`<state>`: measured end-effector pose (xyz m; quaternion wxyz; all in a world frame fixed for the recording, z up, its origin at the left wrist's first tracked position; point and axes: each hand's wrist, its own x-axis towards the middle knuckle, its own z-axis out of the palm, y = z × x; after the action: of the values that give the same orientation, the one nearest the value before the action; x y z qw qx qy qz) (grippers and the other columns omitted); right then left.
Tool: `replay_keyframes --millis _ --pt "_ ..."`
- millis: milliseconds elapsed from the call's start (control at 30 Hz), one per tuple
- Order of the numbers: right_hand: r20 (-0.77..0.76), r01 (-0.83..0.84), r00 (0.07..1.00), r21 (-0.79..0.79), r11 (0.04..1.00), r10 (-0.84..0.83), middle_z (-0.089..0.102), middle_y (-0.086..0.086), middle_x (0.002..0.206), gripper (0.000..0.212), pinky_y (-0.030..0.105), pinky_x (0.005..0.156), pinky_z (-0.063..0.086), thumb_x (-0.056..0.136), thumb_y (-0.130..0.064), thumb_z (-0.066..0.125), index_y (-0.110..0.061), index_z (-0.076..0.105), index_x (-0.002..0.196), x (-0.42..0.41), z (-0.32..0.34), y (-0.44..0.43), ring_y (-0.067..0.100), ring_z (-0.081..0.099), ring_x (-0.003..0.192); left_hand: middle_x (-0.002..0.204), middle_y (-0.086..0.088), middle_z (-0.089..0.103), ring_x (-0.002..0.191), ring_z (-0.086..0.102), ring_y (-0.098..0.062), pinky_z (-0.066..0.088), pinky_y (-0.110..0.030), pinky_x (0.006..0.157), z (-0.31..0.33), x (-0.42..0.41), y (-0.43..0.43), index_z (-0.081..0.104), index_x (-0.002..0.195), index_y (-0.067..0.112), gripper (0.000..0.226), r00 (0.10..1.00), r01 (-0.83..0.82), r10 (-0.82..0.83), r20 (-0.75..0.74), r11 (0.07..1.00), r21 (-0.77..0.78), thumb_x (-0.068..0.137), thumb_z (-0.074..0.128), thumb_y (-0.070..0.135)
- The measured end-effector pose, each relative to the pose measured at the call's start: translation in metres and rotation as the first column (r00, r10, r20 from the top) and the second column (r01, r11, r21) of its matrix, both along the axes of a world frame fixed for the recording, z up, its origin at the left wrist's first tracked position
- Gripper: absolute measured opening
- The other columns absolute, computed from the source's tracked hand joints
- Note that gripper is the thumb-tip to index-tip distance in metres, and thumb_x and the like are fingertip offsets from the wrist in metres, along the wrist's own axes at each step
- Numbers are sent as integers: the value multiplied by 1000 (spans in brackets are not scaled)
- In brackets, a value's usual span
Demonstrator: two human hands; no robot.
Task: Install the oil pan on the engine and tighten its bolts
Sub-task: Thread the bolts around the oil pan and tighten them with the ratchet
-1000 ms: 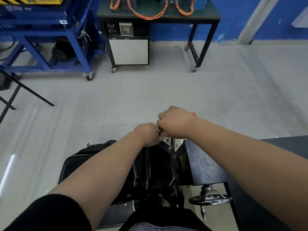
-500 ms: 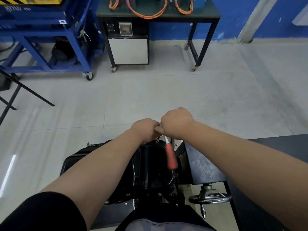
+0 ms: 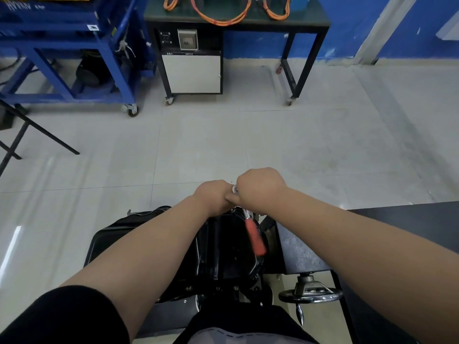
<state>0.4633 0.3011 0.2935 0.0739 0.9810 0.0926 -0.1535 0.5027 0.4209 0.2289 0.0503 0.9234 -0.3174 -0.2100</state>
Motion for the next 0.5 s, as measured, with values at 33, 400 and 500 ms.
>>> replay_keyframes --millis 33,400,500 --pt "-6 -66 998 15 998 66 55 1 78 39 27 50 29 91 -50 40 -20 49 68 1 2 0 23 51 67 77 -4 58 70 49 -24 36 -27 59 0 0 1 40 61 21 27 1000 -8 8 -21 1000 -1 87 41 27" --pt "-24 -68 998 -91 994 66 64 -1 95 30 28 60 34 96 -40 39 -20 61 92 0 10 6 23 54 73 93 -10 66 72 47 -24 34 -27 61 -5 0 4 48 69 19 31 999 -38 38 7 998 -54 92 35 36" --pt "-38 -100 995 -62 993 97 62 1 101 23 29 59 33 94 -34 43 -18 59 95 1 13 5 24 59 80 96 -11 67 77 53 -27 37 -27 64 -5 -1 2 55 79 15 32 1000 -10 9 -8 999 -41 94 35 36"
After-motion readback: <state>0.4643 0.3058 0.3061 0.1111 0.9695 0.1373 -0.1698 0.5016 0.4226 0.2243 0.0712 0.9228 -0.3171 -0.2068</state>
